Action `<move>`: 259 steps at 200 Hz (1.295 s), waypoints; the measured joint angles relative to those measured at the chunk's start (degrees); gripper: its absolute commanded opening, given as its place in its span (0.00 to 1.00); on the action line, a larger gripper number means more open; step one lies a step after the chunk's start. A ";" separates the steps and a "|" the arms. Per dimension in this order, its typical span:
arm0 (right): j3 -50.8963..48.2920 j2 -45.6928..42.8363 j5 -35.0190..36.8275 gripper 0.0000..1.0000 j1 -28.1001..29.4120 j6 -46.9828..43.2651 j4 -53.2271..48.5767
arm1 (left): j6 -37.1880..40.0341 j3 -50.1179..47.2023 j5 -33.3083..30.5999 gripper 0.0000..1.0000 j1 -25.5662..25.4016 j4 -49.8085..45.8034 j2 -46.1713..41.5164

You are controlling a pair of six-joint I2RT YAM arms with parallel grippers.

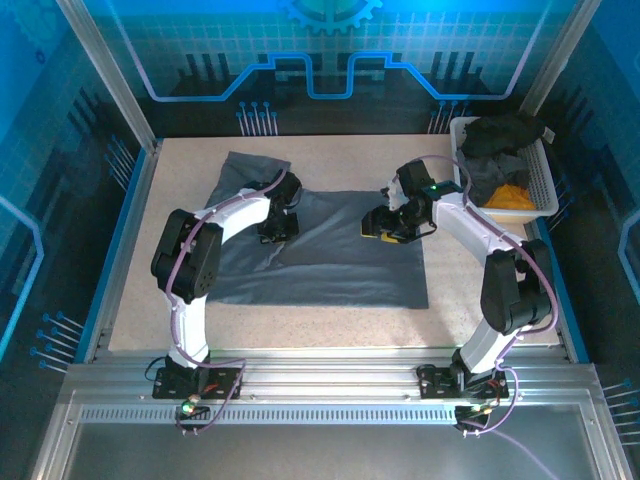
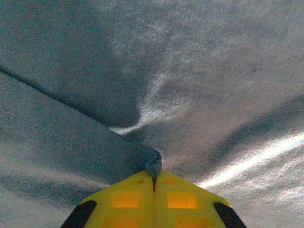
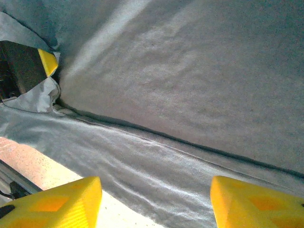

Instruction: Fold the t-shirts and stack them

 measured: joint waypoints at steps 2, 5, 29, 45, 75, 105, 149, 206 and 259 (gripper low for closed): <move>0.00 0.00 -0.02 0.62 0.00 0.00 0.02 | 0.00 0.00 0.00 0.10 0.00 0.00 0.00; 0.00 0.02 -0.02 0.62 0.00 0.00 0.02 | 0.04 0.00 0.00 0.12 0.00 0.02 0.00; 0.00 0.42 -0.26 0.62 0.00 0.00 0.09 | 0.35 0.20 -0.24 0.44 -0.02 0.02 0.00; 0.00 0.96 -0.52 0.62 -0.07 0.31 0.37 | 0.15 1.05 -1.09 0.46 -0.07 -0.07 0.00; 1.16 3.23 0.20 0.58 -1.95 2.84 0.81 | -1.97 2.25 -1.62 0.44 1.09 0.20 -1.79; 9.03 9.64 5.97 0.50 -4.96 5.44 0.24 | -6.99 3.17 1.16 0.37 8.11 2.16 -4.90; 24.41 21.57 13.88 0.43 -6.88 7.19 -2.29 | -13.81 4.42 5.62 0.29 21.35 7.06 -3.02; 27.56 30.01 17.70 0.45 -6.71 8.50 -7.58 | -19.43 -2.58 7.23 0.28 23.54 9.11 -0.59; 23.28 29.20 18.93 0.47 -6.27 9.18 -8.61 | -19.85 -9.79 7.63 0.28 25.73 11.72 -2.91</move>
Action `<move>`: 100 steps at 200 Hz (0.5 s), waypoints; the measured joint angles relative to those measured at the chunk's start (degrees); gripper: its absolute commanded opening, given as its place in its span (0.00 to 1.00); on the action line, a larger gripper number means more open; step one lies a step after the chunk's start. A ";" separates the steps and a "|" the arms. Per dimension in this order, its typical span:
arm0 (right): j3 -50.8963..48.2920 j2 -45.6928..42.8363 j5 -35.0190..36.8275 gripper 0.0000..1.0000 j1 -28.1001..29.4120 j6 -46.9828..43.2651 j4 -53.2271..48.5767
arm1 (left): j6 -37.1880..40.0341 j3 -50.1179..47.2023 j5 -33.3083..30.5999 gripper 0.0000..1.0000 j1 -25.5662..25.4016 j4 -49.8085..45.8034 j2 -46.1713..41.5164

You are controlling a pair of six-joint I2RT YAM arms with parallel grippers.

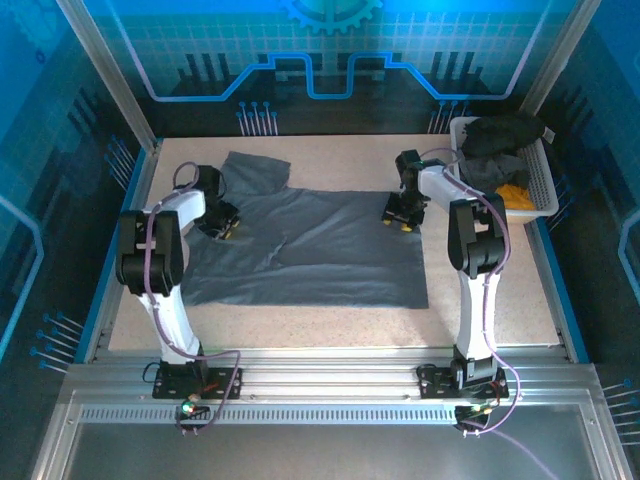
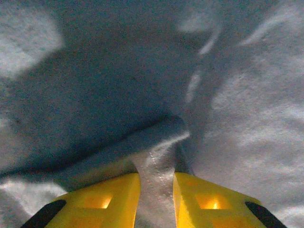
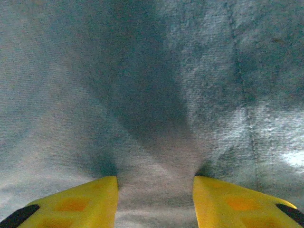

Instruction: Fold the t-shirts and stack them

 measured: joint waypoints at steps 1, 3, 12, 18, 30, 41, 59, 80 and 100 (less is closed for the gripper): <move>-0.07 -0.04 0.02 0.47 0.04 0.00 0.00 | 0.00 -0.24 0.02 0.28 0.07 0.07 -0.17; -0.31 -0.20 0.00 0.47 0.13 0.02 0.02 | 0.00 -0.48 0.02 0.28 0.11 0.24 -0.37; -1.29 -0.76 0.07 0.47 0.55 0.17 0.02 | 0.00 -1.62 -0.02 0.29 0.44 0.35 -1.40; -1.86 -1.18 0.04 0.48 0.81 0.17 0.00 | 0.04 -1.97 -0.04 0.30 0.57 0.09 -1.77; -2.54 -1.79 0.02 0.49 1.40 0.17 -0.22 | 0.22 -1.81 -0.07 0.35 0.81 -0.66 -1.95; -2.67 -2.08 0.00 0.51 1.81 0.11 -0.17 | 0.37 -0.66 -0.39 0.41 0.81 -1.79 -1.92; -2.16 -2.36 -0.24 0.54 1.90 -1.05 0.39 | 0.26 4.61 -0.87 0.46 0.81 -4.28 -1.20; 1.27 -2.32 -1.90 0.56 1.51 -3.37 1.09 | 0.44 16.96 -1.05 0.48 0.81 -4.63 3.37; 8.57 -1.20 -5.16 0.58 0.79 -5.62 1.60 | 0.46 28.74 -1.11 0.48 0.81 -2.99 9.81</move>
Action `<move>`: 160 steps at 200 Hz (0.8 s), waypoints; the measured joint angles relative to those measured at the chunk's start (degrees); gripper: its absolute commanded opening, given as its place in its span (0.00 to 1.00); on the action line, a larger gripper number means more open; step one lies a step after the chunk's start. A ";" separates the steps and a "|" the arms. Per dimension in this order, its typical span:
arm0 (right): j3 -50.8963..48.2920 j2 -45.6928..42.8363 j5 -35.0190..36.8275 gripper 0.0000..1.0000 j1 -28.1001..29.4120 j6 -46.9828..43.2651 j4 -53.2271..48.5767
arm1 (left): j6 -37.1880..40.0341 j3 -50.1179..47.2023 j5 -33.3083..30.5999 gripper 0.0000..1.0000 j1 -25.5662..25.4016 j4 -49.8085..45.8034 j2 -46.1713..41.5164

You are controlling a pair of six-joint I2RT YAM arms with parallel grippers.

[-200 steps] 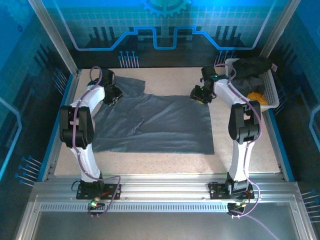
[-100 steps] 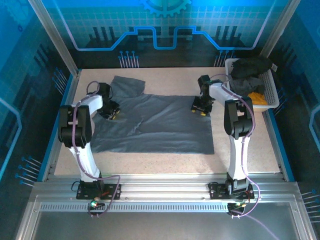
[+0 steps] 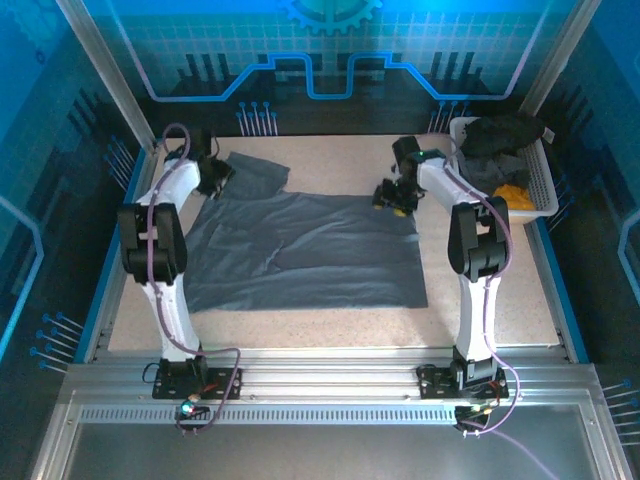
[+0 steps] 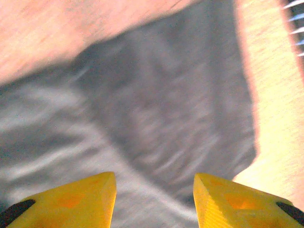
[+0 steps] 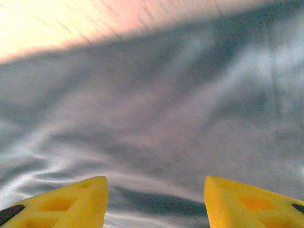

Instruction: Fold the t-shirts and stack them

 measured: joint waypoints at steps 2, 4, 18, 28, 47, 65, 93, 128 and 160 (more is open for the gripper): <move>0.90 0.24 -0.46 0.58 -0.11 -0.24 0.17 | 0.04 0.98 0.00 0.48 0.02 0.59 0.72; 1.55 0.46 -0.81 0.58 -0.15 -0.35 0.20 | 0.04 1.57 0.00 0.48 0.02 0.74 1.22; 7.26 2.45 -3.23 0.58 -0.79 -1.33 0.68 | 0.20 6.10 -0.04 0.49 0.15 3.74 5.35; 9.77 3.61 -4.70 0.58 -1.09 -1.88 0.83 | 0.31 8.20 -0.24 0.50 0.33 6.19 8.15; 11.28 4.81 -6.58 0.58 -1.20 -2.29 0.74 | 1.55 11.74 -1.11 0.50 0.94 10.80 13.55; 11.26 5.11 -7.69 0.58 -0.90 -2.27 0.26 | 2.89 14.80 -1.99 0.51 1.68 15.17 18.32; 10.10 4.74 -8.70 0.58 0.26 -2.27 0.31 | 4.72 22.53 -3.58 0.52 2.49 20.31 25.66; 3.65 1.79 -9.18 0.58 2.12 -2.21 0.63 | 6.08 37.33 -4.35 0.51 2.56 21.24 34.34; -0.33 -1.07 -9.29 0.58 1.99 -1.84 0.92 | 6.05 41.03 -4.17 0.51 2.14 19.69 36.17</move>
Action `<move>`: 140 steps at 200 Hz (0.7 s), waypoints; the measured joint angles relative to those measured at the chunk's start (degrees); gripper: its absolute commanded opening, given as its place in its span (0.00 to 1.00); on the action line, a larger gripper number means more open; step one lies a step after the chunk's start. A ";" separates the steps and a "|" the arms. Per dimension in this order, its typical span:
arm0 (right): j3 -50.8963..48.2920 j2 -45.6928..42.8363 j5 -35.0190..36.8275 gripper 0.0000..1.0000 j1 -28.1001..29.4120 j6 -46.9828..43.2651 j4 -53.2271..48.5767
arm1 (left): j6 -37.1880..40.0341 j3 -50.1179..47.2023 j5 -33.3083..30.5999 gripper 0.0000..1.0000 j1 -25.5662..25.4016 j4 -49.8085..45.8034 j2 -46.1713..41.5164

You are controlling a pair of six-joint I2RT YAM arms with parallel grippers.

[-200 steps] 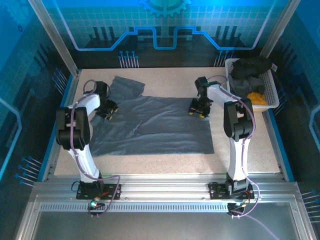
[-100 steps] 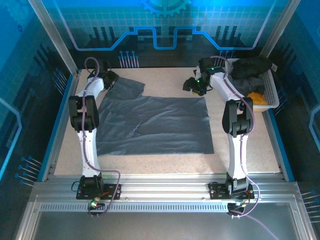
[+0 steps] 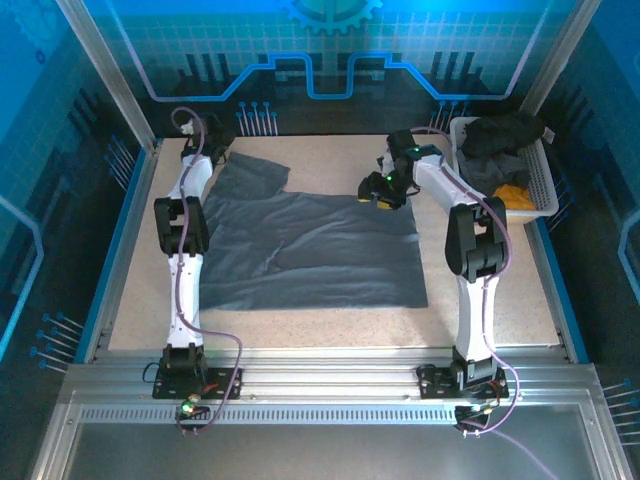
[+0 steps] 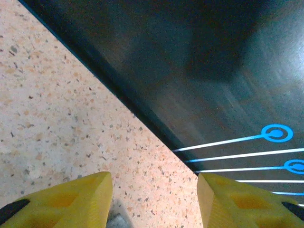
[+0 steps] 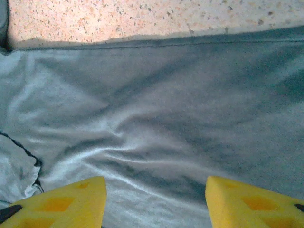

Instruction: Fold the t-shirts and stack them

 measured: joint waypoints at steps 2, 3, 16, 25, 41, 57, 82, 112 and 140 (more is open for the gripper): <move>-0.11 -0.13 0.00 0.58 -0.07 0.02 0.04 | 0.00 0.04 0.04 0.51 -0.04 -0.28 0.00; -0.15 -0.20 0.00 0.58 -0.09 0.04 0.04 | 0.00 0.04 0.13 0.51 -0.07 -0.46 0.00; -0.39 -0.74 0.00 0.58 -0.37 0.13 0.35 | 0.00 0.17 0.57 0.51 -0.46 -2.19 0.11; -0.39 -0.92 -0.17 0.58 -0.68 0.24 0.66 | 0.02 0.24 0.96 0.51 -0.87 -3.82 0.22; -0.37 -0.92 -0.42 0.58 -1.27 0.24 0.98 | 0.22 0.26 1.70 0.50 -1.75 -7.19 0.48; -0.24 -0.92 -0.66 0.58 -1.70 0.24 0.94 | 1.31 1.07 1.81 0.49 -2.58 -10.29 0.63; 0.59 -0.92 -1.03 0.58 -1.81 0.22 1.03 | 1.97 2.29 1.77 0.48 -3.48 -14.91 0.61; 0.74 -0.92 -1.53 0.58 -1.81 0.22 1.62 | 2.91 3.72 1.75 0.39 -3.91 -19.50 0.61; 0.74 -0.92 -1.92 0.58 -1.88 0.24 2.03 | 4.09 4.76 0.02 0.24 -4.59 -25.44 0.37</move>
